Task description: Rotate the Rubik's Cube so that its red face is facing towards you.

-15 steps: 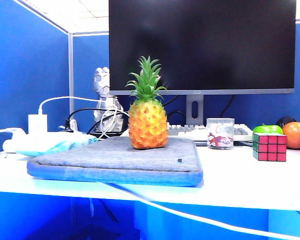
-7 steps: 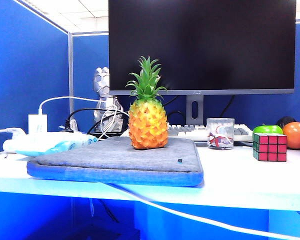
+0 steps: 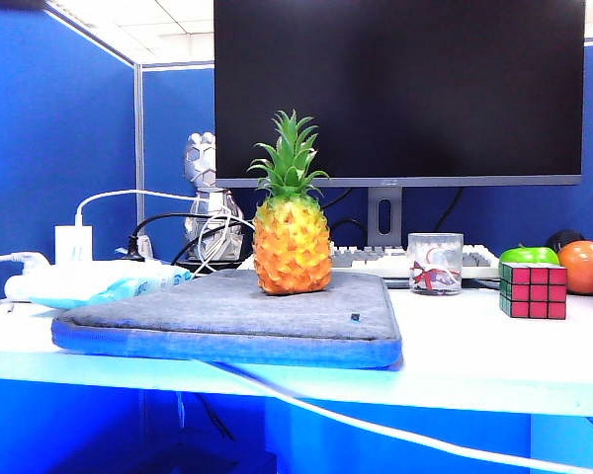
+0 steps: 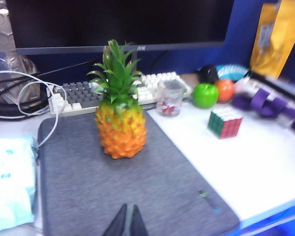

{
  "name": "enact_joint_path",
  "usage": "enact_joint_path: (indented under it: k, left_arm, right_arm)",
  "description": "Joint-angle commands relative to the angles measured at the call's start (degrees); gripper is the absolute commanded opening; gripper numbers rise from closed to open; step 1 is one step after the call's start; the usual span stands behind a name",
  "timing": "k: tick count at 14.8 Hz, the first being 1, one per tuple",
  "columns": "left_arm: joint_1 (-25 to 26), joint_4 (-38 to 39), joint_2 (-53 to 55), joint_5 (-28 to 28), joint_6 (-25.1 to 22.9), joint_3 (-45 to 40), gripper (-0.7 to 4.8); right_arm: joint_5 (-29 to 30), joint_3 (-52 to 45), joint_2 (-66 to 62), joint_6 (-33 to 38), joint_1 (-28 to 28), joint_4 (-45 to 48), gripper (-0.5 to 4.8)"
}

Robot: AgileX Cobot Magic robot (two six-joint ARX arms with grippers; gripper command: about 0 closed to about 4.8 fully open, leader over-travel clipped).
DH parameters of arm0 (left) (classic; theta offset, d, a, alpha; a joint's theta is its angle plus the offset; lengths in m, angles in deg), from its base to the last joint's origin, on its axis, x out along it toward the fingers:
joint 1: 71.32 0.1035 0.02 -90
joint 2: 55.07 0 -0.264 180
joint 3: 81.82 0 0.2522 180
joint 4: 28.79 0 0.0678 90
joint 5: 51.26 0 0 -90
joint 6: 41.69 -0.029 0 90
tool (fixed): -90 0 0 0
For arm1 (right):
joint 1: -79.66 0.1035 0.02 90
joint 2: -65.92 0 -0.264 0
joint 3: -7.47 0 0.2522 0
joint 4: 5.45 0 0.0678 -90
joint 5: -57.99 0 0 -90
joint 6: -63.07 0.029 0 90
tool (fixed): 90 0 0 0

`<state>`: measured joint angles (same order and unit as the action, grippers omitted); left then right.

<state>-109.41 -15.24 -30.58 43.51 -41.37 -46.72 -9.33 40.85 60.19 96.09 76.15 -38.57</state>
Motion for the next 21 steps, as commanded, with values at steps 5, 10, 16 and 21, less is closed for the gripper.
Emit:
enact_joint_path:
  k: [5, 10, 16, 21]
  left_arm:
    - [0.1, -9.7, 8.8, 0.6, -5.0, -3.7, -0.05]
    - [0.1, -7.3, 8.8, -0.1, -8.5, -3.7, 0.31]
    - [0.1, -9.5, 8.8, 6.5, -9.3, -3.7, 0.25]
    - [0.1, -19.4, 8.7, 7.0, -5.5, -8.9, -0.06]
  right_arm:
    - [-29.6, -13.8, 0.0, -20.1, 25.2, 6.4, -0.06]
    - [-37.6, -18.1, 0.0, -23.2, 29.2, 6.5, -0.06]
    - [-39.5, -18.2, 0.0, -25.8, 29.2, 13.6, -0.06]
    - [-39.5, -18.1, 0.0, -25.6, 29.2, 12.7, -0.06]
